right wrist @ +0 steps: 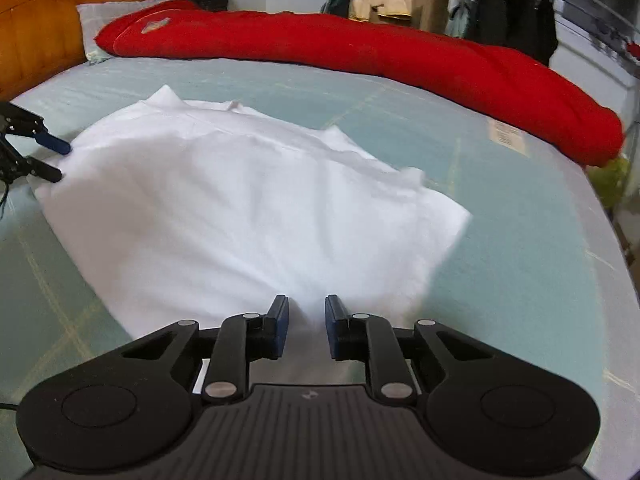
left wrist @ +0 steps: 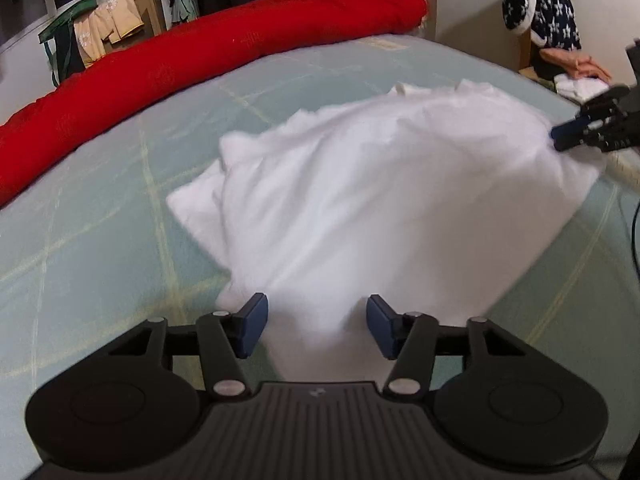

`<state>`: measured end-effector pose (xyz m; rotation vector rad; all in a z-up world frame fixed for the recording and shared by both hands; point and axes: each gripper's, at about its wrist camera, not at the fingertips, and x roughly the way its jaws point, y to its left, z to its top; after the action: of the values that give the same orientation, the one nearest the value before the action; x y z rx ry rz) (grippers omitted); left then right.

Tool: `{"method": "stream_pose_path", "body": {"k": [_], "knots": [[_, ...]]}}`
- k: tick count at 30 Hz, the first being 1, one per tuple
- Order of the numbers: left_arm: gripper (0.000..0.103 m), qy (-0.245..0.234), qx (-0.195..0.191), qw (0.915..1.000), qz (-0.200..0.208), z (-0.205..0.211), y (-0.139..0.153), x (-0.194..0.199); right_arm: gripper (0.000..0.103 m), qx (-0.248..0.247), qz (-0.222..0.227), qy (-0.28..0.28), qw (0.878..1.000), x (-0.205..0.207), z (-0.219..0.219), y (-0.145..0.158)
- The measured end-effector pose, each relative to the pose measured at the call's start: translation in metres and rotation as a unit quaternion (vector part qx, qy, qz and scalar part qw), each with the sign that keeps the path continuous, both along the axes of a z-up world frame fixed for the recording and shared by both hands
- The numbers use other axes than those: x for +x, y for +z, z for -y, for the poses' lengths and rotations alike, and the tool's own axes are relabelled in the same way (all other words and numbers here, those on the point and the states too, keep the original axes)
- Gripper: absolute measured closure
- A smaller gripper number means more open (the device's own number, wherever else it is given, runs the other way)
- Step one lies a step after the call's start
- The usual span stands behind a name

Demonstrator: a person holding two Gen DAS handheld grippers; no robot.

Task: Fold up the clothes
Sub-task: 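Withdraw both open tools above the folded sweatshirt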

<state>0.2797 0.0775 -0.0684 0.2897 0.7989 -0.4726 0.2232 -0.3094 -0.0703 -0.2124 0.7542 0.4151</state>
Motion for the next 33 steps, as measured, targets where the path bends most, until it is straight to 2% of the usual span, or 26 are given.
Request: {"method": "stream_pose_path", "body": {"k": [3,4,6,9,10,13,14,15,16,18,21,23,24,25,30,33], "knots": [[0.048,-0.003,-0.04,0.9989,0.022,0.017,0.015,0.022,0.075,0.012,0.026,0.002,1.0,0.009,-0.005,0.015],[0.048,-0.004,-0.055,0.9981,0.025,0.023,0.018,0.031,0.07,0.015,0.036,0.008,0.999,0.016,-0.009,0.018],[0.047,-0.001,-0.073,0.997,0.025,0.035,0.016,0.051,0.066,0.029,0.047,0.019,0.998,0.041,-0.015,0.021],[0.047,0.012,-0.099,0.9949,0.017,0.047,0.008,0.08,0.066,0.053,0.038,0.02,0.998,0.075,-0.03,0.019],[0.047,0.027,-0.105,0.9941,0.01,0.045,0.001,0.091,0.066,0.057,0.034,0.018,0.998,0.086,-0.032,0.016],[0.048,0.082,-0.081,0.9933,0.006,0.026,-0.019,0.111,0.066,0.062,0.01,-0.009,0.998,0.107,-0.019,0.002],[0.049,0.089,-0.095,0.9915,0.001,0.014,-0.022,0.113,0.068,0.076,0.003,-0.017,0.997,0.112,-0.007,-0.002],[0.052,0.096,-0.11,0.9893,-0.004,0.002,-0.025,0.115,0.075,0.092,-0.003,-0.026,0.995,0.115,0.006,-0.005],[0.06,0.101,-0.123,0.9873,-0.007,-0.007,-0.026,0.115,0.082,0.112,-0.008,-0.038,0.993,0.115,0.02,-0.006],[0.061,0.112,-0.125,0.9858,-0.009,-0.016,-0.023,0.115,0.083,0.142,-0.016,-0.06,0.988,0.114,0.045,-0.009],[0.064,0.122,-0.132,0.9835,-0.017,-0.017,-0.014,0.117,0.083,0.151,-0.02,-0.081,0.985,0.107,0.058,-0.005],[0.058,0.11,-0.119,0.9867,0.005,-0.006,-0.004,0.108,0.075,0.156,-0.017,-0.087,0.984,0.102,0.058,0.003],[0.057,0.098,-0.112,0.9887,0.016,0.0,0.001,0.101,0.063,0.148,-0.009,-0.084,0.985,0.098,0.051,0.009],[0.057,0.079,-0.109,0.9906,0.023,0.007,0.006,0.092,0.056,0.141,-0.001,-0.077,0.987,0.094,0.044,0.014],[0.049,-0.022,-0.1,0.9945,0.024,0.033,0.012,0.043,0.055,0.139,0.005,-0.004,0.99,0.066,0.01,0.031],[0.049,-0.013,-0.077,0.9969,0.01,0.029,-0.003,0.022,0.055,0.125,-0.014,0.012,0.992,0.047,0.003,0.022]]}}
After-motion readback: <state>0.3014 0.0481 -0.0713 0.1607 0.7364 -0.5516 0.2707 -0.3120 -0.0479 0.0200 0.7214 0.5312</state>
